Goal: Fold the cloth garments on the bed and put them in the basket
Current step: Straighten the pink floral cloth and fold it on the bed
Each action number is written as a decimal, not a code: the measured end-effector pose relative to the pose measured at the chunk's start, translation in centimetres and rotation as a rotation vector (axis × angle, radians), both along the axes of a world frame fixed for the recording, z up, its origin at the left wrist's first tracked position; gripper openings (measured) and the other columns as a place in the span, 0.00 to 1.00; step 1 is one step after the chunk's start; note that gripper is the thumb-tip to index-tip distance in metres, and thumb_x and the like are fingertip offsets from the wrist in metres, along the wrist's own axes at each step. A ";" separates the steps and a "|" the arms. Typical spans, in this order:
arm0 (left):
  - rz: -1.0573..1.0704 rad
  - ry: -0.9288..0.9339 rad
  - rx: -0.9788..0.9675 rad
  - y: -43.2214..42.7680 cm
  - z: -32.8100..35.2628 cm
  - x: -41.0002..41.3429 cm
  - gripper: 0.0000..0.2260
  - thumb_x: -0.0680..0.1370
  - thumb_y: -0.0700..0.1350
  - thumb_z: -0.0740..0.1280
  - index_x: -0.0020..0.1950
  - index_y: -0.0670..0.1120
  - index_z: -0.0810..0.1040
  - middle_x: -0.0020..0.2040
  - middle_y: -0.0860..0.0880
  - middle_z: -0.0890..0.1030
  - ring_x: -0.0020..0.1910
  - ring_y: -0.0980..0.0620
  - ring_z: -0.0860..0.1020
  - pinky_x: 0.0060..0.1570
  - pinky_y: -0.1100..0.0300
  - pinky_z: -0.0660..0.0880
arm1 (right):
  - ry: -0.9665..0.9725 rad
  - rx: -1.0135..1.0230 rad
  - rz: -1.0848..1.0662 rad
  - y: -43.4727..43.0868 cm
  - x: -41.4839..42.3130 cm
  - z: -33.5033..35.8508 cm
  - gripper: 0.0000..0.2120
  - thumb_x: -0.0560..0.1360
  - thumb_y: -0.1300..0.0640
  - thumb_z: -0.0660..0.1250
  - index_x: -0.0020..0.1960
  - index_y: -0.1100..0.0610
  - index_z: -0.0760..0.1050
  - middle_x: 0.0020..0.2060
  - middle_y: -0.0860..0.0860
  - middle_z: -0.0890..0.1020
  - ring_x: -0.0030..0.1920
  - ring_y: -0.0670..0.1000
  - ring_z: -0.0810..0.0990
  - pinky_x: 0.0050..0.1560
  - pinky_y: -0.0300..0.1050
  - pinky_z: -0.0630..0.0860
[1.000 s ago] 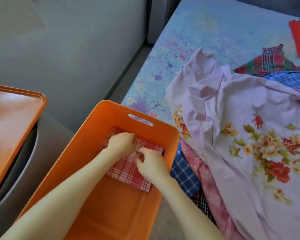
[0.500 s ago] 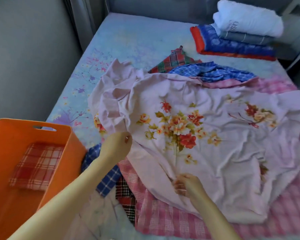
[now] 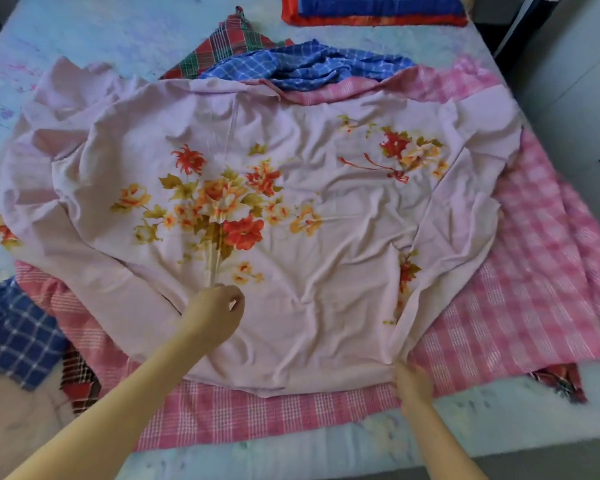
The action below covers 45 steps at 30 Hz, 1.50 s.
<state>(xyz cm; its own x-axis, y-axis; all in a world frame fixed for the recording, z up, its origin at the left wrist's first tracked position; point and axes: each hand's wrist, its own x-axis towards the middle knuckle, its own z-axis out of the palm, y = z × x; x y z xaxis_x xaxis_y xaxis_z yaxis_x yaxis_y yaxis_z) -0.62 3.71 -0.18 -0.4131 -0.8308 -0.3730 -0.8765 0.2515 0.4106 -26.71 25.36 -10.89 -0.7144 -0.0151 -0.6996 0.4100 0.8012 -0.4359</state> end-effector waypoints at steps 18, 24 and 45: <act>0.379 0.480 0.737 1.9 0.7 -16.3 0.16 0.73 0.53 0.71 0.55 0.44 0.77 0.47 0.46 0.81 0.42 0.51 0.80 0.40 0.61 0.79 | 0.005 -0.629 0.782 -6.1 3.3 11.6 0.10 0.74 0.65 0.66 0.45 0.53 0.83 0.34 0.36 0.82 0.41 0.38 0.81 0.42 0.29 0.73; 0.264 0.405 0.601 0.7 4.7 -17.4 0.08 0.74 0.38 0.67 0.53 0.44 0.79 0.36 0.50 0.75 0.32 0.55 0.72 0.27 0.68 0.71 | -0.263 -0.606 0.775 -5.8 0.9 15.6 0.10 0.75 0.65 0.66 0.45 0.53 0.82 0.35 0.52 0.82 0.34 0.46 0.77 0.34 0.36 0.74; -0.138 0.236 0.556 -0.9 16.3 -5.1 0.06 0.72 0.39 0.72 0.42 0.50 0.81 0.38 0.52 0.80 0.37 0.53 0.78 0.42 0.60 0.78 | -0.271 -0.958 -0.315 -14.8 -0.7 20.8 0.13 0.72 0.67 0.64 0.55 0.57 0.74 0.47 0.52 0.79 0.39 0.48 0.80 0.35 0.38 0.76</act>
